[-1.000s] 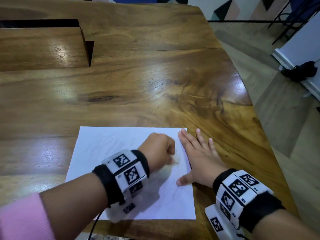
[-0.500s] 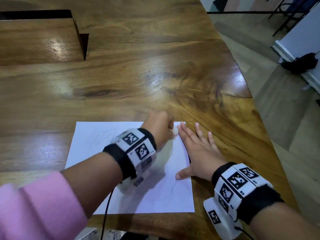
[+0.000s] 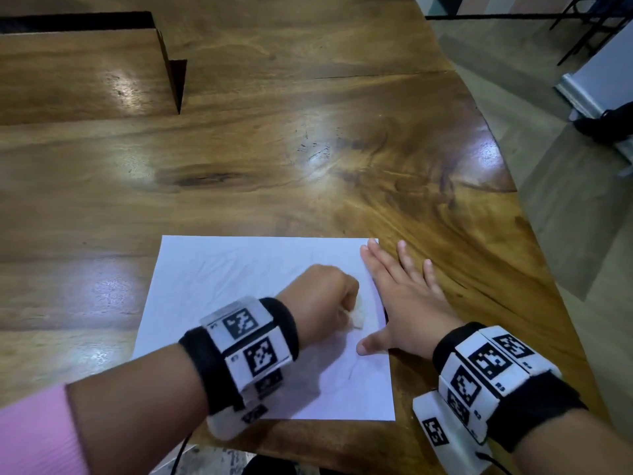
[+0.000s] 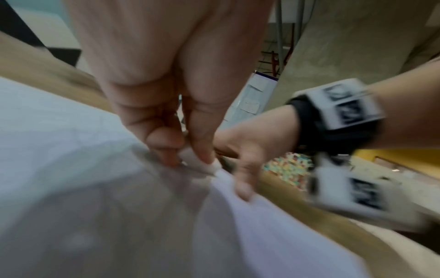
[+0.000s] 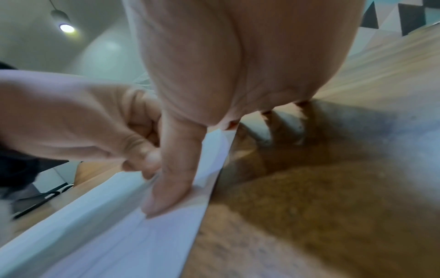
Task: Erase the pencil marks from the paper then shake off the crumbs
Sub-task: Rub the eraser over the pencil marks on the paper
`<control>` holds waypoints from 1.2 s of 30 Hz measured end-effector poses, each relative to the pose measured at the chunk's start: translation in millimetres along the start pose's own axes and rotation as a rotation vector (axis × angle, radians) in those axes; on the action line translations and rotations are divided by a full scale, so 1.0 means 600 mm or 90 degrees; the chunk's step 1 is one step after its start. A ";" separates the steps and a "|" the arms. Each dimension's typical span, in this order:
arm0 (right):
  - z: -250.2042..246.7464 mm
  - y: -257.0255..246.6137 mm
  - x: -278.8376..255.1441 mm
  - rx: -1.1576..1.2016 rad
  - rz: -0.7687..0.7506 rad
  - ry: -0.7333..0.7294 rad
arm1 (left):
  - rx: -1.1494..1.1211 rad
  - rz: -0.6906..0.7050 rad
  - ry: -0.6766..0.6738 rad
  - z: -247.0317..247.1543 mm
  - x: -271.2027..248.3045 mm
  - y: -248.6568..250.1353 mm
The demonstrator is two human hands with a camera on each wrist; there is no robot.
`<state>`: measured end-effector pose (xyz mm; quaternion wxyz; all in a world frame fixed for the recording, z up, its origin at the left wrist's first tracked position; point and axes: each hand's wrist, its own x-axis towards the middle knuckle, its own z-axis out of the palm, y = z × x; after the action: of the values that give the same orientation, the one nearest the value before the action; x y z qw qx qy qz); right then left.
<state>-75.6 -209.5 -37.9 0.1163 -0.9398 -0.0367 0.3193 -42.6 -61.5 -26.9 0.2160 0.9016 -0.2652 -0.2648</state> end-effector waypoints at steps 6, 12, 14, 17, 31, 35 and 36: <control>0.000 0.001 0.000 -0.007 0.005 -0.010 | -0.048 -0.088 0.154 -0.031 0.045 -0.010; -0.002 -0.001 -0.001 -0.009 0.005 -0.010 | -0.072 -0.075 0.098 -0.020 0.019 -0.024; -0.002 -0.002 -0.002 -0.012 0.005 -0.011 | -0.090 -0.134 0.205 -0.041 0.046 -0.028; -0.002 -0.002 0.000 -0.009 0.006 -0.015 | -0.055 -0.061 0.140 -0.026 0.023 -0.024; -0.001 0.000 -0.001 -0.010 -0.003 -0.012 | -0.015 0.029 0.005 0.020 -0.045 -0.007; -0.001 0.000 -0.001 -0.024 -0.001 -0.011 | -0.019 -0.065 0.140 -0.009 0.000 -0.020; -0.001 0.001 -0.001 -0.028 -0.001 -0.013 | -0.027 -0.086 0.171 -0.013 0.008 -0.024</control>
<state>-75.6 -210.1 -37.1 0.0957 -0.9388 -0.0456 0.3277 -29.5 -51.5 -30.2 0.2500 0.9400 -0.1672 -0.1614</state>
